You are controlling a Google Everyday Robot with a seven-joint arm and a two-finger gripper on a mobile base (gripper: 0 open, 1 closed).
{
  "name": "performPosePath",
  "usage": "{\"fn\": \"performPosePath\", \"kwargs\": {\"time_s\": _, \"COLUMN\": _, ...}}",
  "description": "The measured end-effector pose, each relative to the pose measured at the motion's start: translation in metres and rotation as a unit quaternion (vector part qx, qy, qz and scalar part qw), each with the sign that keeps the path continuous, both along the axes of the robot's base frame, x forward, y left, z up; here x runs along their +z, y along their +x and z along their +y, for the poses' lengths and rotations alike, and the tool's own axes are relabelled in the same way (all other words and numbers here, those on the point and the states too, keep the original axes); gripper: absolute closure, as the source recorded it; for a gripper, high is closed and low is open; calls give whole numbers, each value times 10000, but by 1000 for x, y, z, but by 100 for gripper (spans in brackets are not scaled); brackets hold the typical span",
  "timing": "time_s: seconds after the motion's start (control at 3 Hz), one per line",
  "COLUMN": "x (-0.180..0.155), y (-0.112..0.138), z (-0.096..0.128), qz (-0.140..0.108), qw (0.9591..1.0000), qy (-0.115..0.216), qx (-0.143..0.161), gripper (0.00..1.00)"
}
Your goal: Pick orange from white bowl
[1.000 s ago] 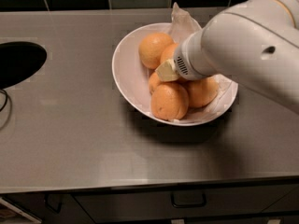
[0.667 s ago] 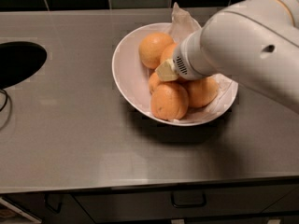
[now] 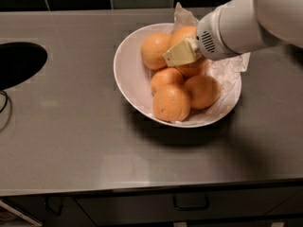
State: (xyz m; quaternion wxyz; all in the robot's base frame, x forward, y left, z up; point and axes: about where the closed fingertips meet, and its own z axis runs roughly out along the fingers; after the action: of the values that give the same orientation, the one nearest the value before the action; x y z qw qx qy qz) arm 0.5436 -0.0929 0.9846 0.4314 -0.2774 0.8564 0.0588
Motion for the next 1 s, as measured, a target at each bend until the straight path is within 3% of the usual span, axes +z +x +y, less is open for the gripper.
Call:
{"fn": "performPosePath", "kwargs": {"time_s": 0.33, "x": 25, "y": -4, "z": -17, "qz": 207, "qw": 9984, "qy": 318, "qx": 430, "gripper": 100}}
{"fn": "performPosePath", "kwargs": {"time_s": 0.67, "x": 34, "y": -3, "z": -40, "qz": 475, "qw": 9902, "qy": 726, "qx": 1096, "gripper": 100}}
{"fn": "performPosePath", "kwargs": {"time_s": 1.0, "x": 32, "y": -10, "z": -57, "qz": 770, "qw": 9758, "qy": 1017, "qx": 1774, "gripper": 100}}
